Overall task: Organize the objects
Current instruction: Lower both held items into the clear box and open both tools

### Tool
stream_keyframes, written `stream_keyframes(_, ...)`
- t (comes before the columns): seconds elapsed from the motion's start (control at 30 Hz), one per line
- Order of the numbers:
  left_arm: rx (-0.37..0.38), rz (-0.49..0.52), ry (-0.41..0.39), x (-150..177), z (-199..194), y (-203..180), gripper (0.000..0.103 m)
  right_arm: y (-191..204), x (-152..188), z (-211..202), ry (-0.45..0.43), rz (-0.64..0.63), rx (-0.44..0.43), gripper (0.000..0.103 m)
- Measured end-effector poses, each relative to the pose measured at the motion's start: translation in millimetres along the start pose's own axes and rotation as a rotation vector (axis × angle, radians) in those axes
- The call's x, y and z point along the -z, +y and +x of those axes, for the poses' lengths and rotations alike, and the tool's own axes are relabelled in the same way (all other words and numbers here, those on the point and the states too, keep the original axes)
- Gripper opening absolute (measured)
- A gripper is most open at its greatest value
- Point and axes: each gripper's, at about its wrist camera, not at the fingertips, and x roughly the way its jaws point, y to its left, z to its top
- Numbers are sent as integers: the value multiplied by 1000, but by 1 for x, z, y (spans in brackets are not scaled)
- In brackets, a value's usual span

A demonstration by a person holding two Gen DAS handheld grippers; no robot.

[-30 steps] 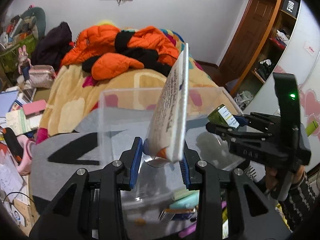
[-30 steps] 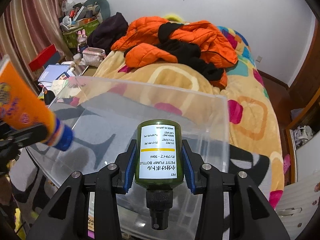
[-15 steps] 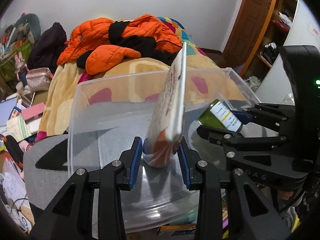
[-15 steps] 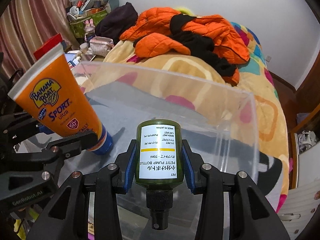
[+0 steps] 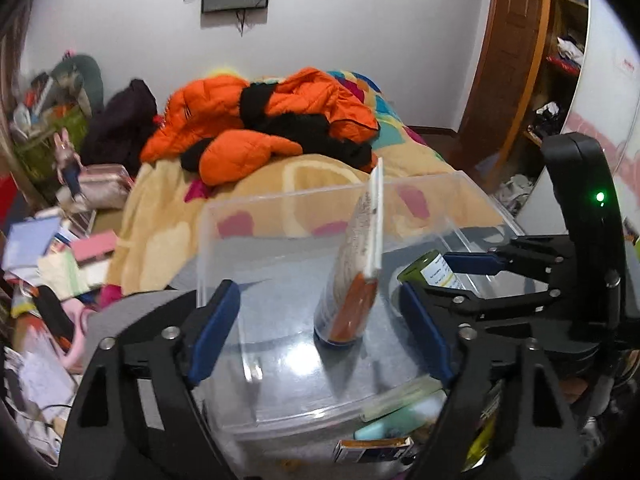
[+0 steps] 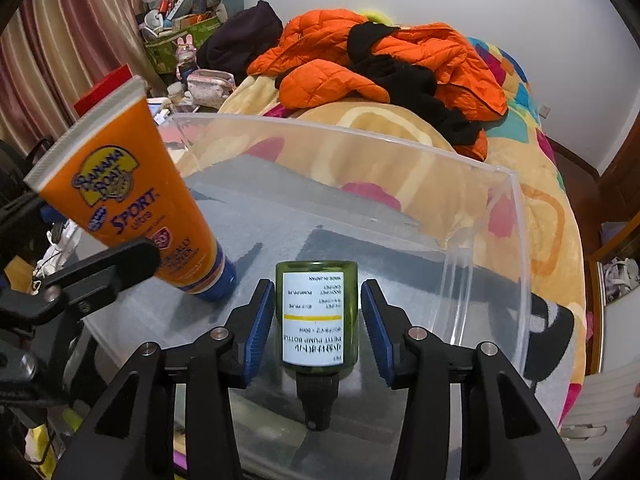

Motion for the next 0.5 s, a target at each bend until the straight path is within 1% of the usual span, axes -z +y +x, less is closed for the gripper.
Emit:
stream_keyframes(0.03,-4,4,-1,0,-2,-1,87,0,1,-2,-6,1,-1,43)
stream_keyframes(0.1,-7,11,3,1,-6,-4,93,1,3,-9,-20,-2,-4,45)
stream_keyframes(0.17,-22,20,3,3,-9,-6,95,4,6,-16,-36,-11,2,49)
stream_keyframes(0.2,-30,30,4,4,-11,-8,95,5,9,-21,-49,-16,13,51)
stream_keyframes(0.27,-58,42,12,6,-14,-10,97,6,13,-32,-80,-20,33,62)
stream_keyframes(0.3,-60,41,16,9,-16,-9,98,6,16,-38,-94,-20,39,63)
stream_keyframes(0.4,-23,21,40,13,-22,-7,98,1,23,-54,-121,0,34,66)
stream_keyframes(0.43,-6,10,43,14,-25,-5,98,-1,26,-60,-131,11,31,69)
stream_keyframes(0.5,1,4,43,16,-30,-3,98,-6,30,-71,-151,25,36,70)
